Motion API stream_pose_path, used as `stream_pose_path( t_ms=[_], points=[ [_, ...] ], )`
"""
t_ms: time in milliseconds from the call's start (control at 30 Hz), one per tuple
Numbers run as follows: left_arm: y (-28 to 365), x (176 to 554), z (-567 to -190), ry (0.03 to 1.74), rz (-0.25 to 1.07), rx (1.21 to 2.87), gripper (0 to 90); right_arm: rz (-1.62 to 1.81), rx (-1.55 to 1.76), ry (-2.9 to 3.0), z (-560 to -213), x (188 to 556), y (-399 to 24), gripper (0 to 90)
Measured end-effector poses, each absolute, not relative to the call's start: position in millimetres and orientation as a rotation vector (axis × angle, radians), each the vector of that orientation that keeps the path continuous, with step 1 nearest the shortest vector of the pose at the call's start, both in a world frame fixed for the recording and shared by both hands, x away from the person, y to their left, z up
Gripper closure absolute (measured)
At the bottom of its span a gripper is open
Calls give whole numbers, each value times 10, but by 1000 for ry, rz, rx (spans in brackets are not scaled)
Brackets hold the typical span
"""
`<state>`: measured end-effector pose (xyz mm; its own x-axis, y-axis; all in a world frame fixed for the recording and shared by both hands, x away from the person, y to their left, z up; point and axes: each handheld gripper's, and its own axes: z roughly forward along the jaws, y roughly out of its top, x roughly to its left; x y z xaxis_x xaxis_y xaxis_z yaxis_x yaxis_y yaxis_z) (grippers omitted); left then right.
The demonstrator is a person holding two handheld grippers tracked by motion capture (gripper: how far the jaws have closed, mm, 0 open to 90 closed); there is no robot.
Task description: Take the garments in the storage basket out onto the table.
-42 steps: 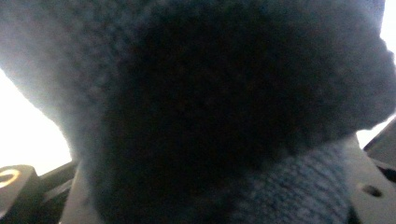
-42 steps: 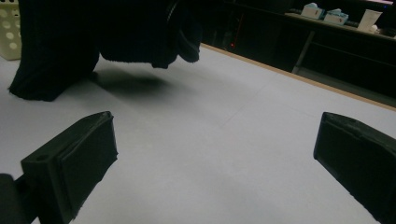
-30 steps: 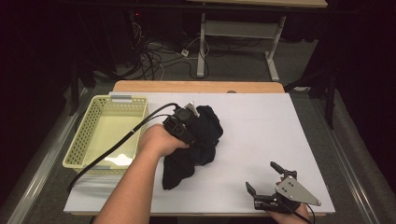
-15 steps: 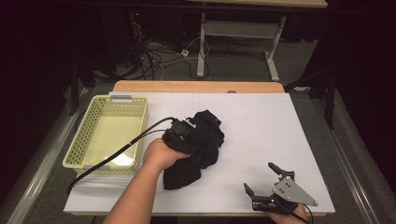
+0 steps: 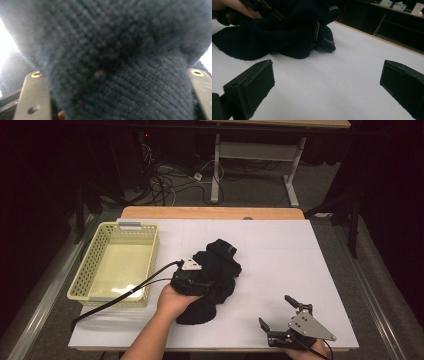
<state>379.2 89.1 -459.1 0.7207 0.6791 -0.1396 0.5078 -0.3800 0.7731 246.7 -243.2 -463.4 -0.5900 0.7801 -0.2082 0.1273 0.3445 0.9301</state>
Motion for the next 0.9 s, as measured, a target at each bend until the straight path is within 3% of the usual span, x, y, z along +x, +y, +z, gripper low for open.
stream_pose_path(
  t_ms=[267,367,433,900],
  points=[
    [980,3710,-4746,852,255,1930,176,1258,788,1960,-4652,2466,-2395,1],
    [996,3691,-4747,867,269,1902,104,1256,783,1966,-4659,2457,-2383,1],
    [1023,3690,-4738,887,245,1897,5,1251,785,1971,-4671,2462,-2378,1],
    [1255,3243,-4683,866,259,1891,0,1263,786,1963,-4655,2429,-2380,1]
  ],
)
